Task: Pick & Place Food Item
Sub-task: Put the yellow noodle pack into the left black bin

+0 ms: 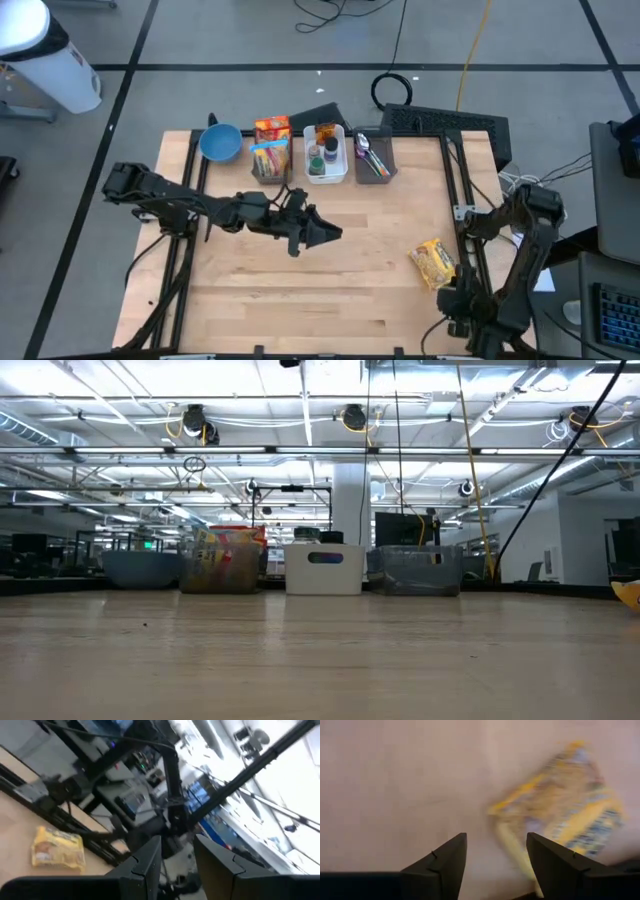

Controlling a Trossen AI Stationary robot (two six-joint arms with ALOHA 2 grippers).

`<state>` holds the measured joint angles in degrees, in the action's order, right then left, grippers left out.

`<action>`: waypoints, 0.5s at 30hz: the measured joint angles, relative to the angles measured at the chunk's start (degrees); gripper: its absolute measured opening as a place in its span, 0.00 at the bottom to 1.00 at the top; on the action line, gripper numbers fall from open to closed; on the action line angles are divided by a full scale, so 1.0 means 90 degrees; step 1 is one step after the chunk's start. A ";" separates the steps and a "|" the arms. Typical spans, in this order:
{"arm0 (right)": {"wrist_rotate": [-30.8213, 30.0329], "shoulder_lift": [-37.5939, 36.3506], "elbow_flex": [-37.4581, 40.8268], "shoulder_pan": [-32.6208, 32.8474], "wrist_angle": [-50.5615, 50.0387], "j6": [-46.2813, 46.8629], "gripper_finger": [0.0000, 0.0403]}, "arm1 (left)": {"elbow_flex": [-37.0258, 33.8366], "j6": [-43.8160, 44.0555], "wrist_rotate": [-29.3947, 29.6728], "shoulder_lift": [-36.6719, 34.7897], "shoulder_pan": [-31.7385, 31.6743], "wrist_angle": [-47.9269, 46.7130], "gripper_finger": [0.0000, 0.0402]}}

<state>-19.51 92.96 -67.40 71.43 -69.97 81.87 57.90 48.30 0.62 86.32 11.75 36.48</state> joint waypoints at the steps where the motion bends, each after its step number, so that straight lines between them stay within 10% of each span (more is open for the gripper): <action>1: -0.0029 0.0130 0.0001 -0.0019 -0.0206 0.0163 0.49 | 0.0011 0.0006 -0.0114 0.0000 0.0000 -0.0043 0.30; 15: -0.0162 0.1207 0.0027 -0.0739 0.0263 -0.0202 0.46 | 0.0035 0.0374 -0.1775 -0.0005 0.0000 -0.0460 0.30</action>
<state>-20.97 103.83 -67.15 64.78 -67.60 80.05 58.22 51.66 -15.35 86.28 11.75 32.35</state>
